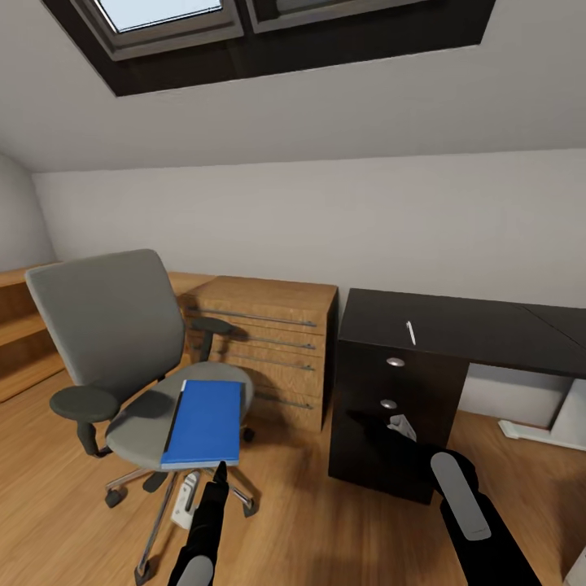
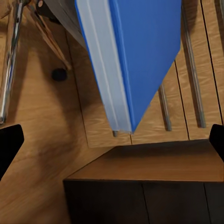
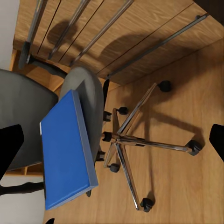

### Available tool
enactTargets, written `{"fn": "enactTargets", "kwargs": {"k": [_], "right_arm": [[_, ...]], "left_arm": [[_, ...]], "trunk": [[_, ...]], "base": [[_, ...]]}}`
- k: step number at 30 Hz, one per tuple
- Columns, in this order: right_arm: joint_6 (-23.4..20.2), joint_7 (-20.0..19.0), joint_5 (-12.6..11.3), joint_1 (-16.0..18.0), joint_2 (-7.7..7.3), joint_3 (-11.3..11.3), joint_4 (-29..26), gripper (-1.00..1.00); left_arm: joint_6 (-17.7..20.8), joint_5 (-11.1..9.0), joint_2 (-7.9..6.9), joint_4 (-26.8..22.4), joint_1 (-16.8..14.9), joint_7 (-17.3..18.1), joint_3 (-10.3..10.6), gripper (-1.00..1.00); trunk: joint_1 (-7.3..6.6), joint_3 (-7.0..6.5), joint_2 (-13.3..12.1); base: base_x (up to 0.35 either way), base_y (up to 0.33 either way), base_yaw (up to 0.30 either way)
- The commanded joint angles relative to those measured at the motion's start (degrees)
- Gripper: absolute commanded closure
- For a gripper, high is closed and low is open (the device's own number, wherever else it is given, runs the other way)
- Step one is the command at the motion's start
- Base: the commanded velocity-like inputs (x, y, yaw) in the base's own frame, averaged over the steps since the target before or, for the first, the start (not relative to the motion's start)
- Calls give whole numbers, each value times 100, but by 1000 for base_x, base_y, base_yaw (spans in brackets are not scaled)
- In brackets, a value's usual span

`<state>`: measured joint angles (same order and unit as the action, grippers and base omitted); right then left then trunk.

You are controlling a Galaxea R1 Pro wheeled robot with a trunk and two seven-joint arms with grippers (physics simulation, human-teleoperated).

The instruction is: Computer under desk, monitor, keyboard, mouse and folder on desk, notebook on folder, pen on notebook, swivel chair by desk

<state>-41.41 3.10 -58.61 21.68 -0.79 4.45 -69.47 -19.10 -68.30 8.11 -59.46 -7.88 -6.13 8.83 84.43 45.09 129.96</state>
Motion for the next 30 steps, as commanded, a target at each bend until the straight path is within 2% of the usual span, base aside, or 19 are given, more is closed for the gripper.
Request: {"fn": "enactTargets", "kwargs": {"k": [1, 5, 6, 11, 20, 30], "right_arm": [[-25, 33, -45, 3, 0, 5, -5, -100], [-25, 31, -45, -1, 0, 4, -7, -100], [-25, 32, -45, -3, 0, 4, -12, -100], [-25, 29, -45, -5, 0, 4, -19, -100], [-25, 31, -45, -6, 0, 4, -22, -100], [-37, 20, -36, -13, 0, 9, 8, -100]], "left_arm": [[-37, -59, -8, -6, -5, -31, 10, -100], [-53, -324, -30, 8, -9, -34, -9, -100], [-62, -465, -39, 30, -20, -35, -13, -100], [-72, -648, -56, 60, -44, -37, -19, -100], [-63, -730, -67, 72, -104, -37, -17, -100], [-69, -664, -71, 74, -130, -32, -7, -100]], "trunk": [[-1, 6, 3], [-1, 6, 3], [-1, 6, 3], [-1, 6, 3], [-1, 6, 3], [-1, 6, 3]], "base": [[13, -6, 0], [8, -4, 0], [3, -2, 0], [2, -1, 0], [1, 0, 0], [93, 0, 0]]}}
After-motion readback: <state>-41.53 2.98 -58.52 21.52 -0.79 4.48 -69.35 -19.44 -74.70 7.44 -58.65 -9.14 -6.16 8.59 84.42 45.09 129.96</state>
